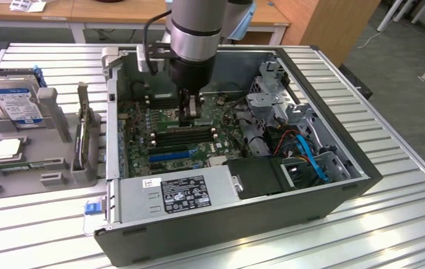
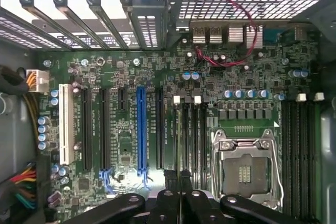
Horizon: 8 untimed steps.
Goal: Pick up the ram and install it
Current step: 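Insert the ram into the slot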
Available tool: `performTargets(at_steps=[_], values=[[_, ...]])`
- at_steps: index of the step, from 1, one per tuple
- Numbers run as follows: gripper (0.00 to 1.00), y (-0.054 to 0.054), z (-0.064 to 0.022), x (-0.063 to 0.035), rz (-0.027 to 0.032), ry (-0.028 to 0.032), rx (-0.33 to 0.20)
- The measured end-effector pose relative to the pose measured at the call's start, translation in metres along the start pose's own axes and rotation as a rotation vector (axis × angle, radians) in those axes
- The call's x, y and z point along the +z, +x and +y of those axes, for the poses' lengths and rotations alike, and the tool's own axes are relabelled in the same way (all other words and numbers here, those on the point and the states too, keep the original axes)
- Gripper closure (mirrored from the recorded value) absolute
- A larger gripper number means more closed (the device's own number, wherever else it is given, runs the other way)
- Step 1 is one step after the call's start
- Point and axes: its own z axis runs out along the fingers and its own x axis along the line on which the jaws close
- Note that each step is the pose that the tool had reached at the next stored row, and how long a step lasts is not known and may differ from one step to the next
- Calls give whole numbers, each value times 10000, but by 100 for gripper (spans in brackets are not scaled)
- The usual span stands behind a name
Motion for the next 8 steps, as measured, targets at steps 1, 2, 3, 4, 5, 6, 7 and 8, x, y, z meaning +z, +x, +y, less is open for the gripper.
performTargets(at_steps=[1,2,3,4,5,6,7,8], values=[[88,0,1,19,-1,0,0],[88,1,1,37,0,0,-2],[88,1,1,55,0,-1,-1],[88,1,2,74,0,0,-1],[88,2,2,92,0,0,-1],[88,2,2,109,0,0,-1],[88,2,2,118,0,0,-1],[88,3,2,117,1,-1,-1]])
